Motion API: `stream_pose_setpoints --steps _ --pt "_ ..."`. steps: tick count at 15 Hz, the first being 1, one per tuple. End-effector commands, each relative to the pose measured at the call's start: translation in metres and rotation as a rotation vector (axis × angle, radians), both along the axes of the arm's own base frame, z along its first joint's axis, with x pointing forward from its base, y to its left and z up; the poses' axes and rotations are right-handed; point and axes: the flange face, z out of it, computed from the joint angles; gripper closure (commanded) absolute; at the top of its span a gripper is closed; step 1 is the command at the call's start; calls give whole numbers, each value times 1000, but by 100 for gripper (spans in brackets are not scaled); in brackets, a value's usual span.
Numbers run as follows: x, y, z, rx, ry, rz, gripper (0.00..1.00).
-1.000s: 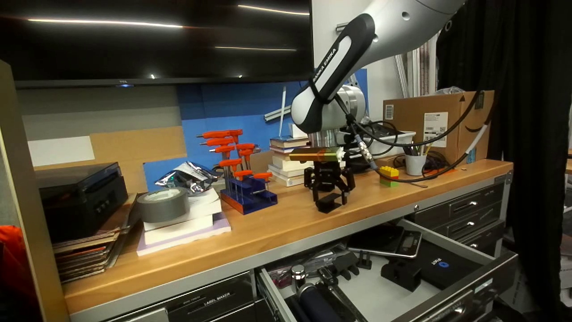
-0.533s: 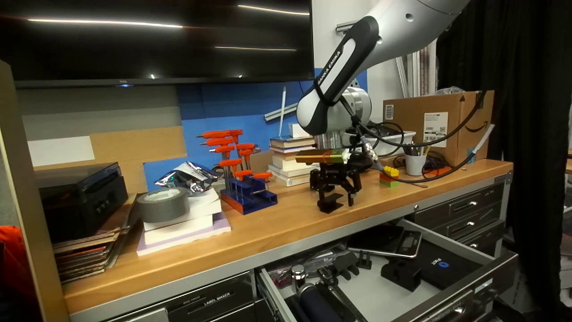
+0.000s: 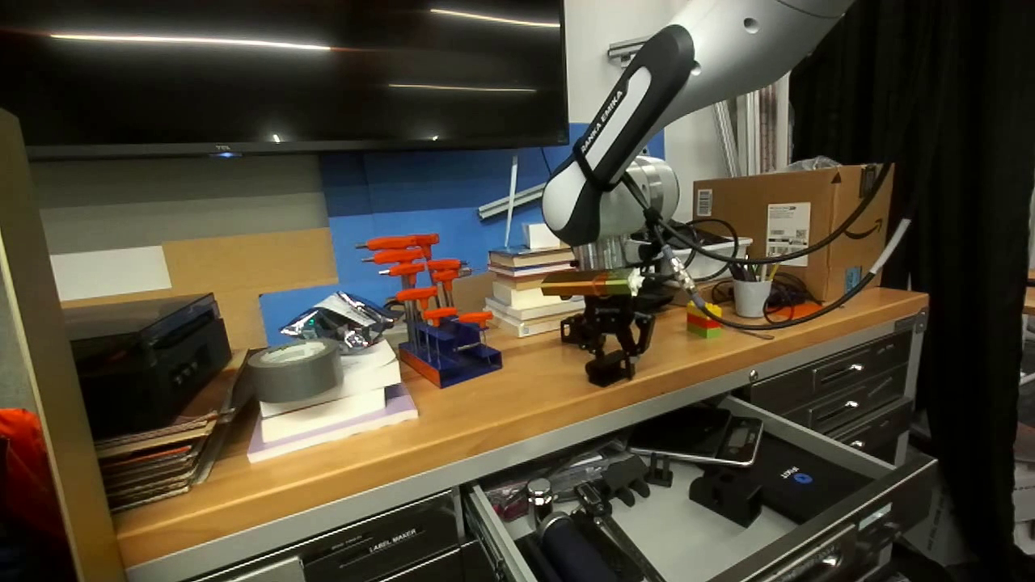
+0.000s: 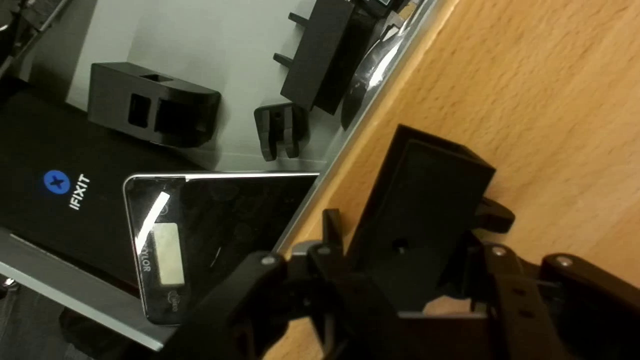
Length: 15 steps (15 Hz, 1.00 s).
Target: Put the black objects inside the open drawer
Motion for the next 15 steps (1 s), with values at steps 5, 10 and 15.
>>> stream_pose_setpoints --steps 5,10,15 --pt "-31 -2 11 -23 2 83 75" --pt "-76 -12 10 -27 60 134 76" --pt "-130 -22 -11 65 142 390 77"
